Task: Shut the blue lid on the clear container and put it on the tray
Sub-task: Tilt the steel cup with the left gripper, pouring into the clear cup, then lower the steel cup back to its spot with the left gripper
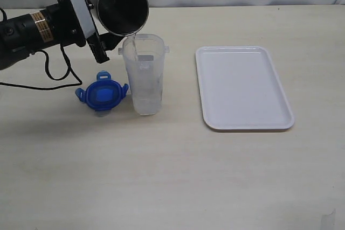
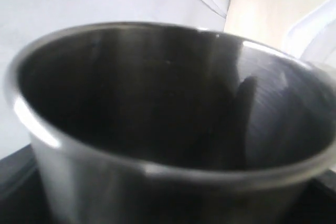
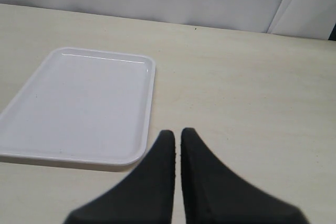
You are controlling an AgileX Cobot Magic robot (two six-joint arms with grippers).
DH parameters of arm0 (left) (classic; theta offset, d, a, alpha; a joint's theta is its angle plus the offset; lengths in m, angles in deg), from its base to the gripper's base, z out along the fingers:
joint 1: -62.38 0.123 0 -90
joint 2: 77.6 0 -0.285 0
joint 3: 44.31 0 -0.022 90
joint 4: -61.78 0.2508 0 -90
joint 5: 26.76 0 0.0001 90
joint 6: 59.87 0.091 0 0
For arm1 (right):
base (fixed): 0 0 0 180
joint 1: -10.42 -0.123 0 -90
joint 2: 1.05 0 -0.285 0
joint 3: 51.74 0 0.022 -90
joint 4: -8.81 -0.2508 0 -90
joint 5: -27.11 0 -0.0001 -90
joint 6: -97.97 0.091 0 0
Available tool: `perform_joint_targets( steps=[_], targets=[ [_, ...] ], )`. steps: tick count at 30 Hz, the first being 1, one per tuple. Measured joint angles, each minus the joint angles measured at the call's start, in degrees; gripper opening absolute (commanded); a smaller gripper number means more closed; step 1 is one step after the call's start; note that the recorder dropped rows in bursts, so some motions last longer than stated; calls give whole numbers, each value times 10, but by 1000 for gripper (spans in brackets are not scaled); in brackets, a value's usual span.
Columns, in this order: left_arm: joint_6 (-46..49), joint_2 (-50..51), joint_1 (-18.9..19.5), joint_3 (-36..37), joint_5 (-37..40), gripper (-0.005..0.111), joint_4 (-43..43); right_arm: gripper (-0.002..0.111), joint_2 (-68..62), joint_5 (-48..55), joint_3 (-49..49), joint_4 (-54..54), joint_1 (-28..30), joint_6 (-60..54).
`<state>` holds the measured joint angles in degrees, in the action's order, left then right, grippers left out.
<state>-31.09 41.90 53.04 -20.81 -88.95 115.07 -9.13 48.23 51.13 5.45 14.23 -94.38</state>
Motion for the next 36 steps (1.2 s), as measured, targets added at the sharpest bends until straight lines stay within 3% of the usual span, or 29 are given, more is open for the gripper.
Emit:
perform_joint_targets(
  steps=[10,20,26,31,36],
  targets=[
    [-168,0,0,0,2,0,-35,4,0,0,0,0,0,0],
    [-338,0,12,0,106,0,-300,4,0,0,0,0,0,0],
    [-444,17,56,-13,112,0,-334,4,0,0,0,0,0,0],
    [-464,54,87,-13,112,0,-348,4,0,0,0,0,0,0],
    [-424,85,94,-13,100,0,-363,4,0,0,0,0,0,0]
  ],
)
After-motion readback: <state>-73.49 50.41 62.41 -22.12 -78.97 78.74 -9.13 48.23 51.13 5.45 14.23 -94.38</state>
